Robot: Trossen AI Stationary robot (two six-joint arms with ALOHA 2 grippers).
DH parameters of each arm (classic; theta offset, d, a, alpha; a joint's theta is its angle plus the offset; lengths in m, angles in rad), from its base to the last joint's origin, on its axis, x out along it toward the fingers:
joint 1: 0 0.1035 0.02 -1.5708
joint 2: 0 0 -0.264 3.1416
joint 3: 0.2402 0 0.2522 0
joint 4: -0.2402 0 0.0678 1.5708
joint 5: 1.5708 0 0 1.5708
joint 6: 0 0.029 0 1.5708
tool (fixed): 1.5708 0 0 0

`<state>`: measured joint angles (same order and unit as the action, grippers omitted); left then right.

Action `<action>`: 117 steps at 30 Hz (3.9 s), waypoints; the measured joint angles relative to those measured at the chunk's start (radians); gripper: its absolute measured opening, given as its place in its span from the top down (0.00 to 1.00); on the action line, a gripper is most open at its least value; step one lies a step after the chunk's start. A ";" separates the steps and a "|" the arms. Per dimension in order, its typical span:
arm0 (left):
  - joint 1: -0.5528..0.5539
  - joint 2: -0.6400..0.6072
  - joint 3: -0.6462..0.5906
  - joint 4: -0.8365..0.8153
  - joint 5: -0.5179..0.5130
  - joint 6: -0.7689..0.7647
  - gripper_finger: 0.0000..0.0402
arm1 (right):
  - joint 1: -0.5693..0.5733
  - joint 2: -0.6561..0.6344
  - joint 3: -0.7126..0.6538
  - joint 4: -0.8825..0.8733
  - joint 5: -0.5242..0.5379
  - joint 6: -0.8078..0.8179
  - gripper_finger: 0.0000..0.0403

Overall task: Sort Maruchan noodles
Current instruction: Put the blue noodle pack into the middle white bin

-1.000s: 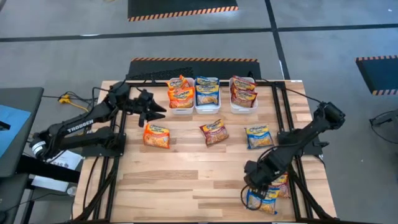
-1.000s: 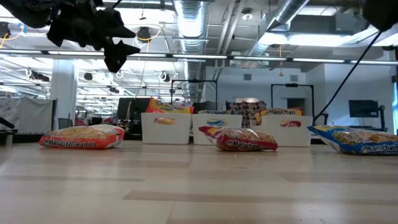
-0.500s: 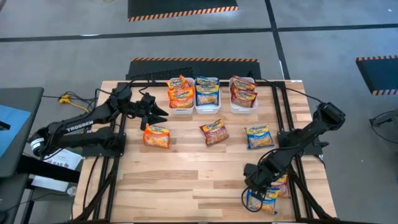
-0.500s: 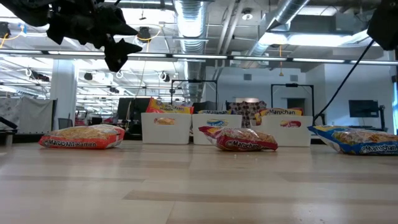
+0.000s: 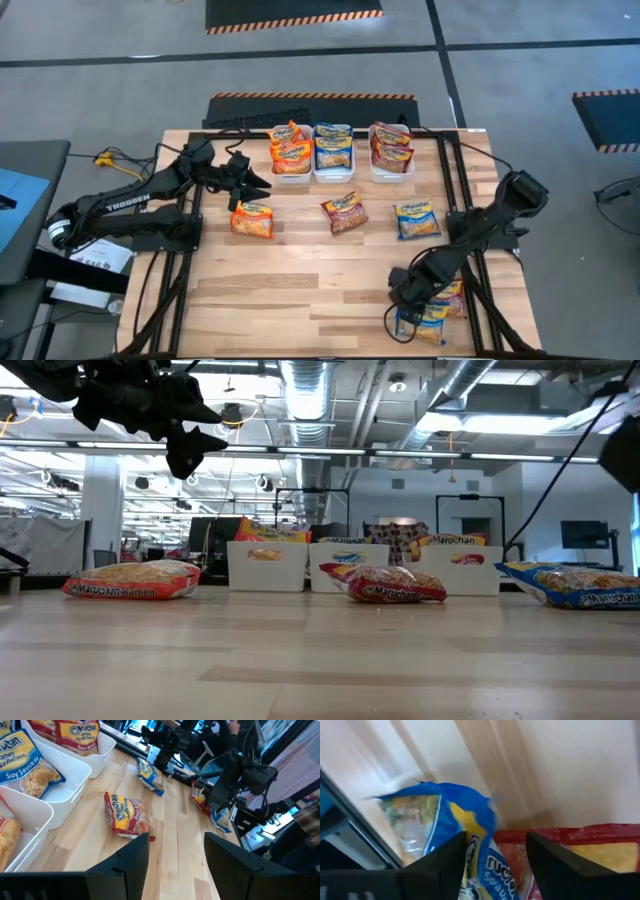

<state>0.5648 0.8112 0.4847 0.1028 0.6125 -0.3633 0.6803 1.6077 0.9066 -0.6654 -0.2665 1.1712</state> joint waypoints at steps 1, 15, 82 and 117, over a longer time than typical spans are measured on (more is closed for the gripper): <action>0.000 0.000 0.000 0.000 0.000 0.000 0.56 | 0.000 0.015 0.000 0.000 -0.012 0.001 0.44; 0.000 0.000 0.000 -0.043 -0.038 0.001 0.56 | -0.028 0.038 0.020 0.030 0.031 -0.110 0.96; 0.001 0.000 0.000 -0.105 -0.257 0.180 0.56 | -1.130 0.565 1.304 -0.550 0.535 -1.797 0.99; 0.001 0.000 0.000 -0.165 -0.257 0.240 0.56 | -1.078 0.705 1.284 -0.386 0.586 -1.796 0.57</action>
<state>0.5655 0.8114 0.4850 -0.0624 0.3550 -0.1230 -0.3982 2.3123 2.1902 -1.0513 0.3191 -0.6251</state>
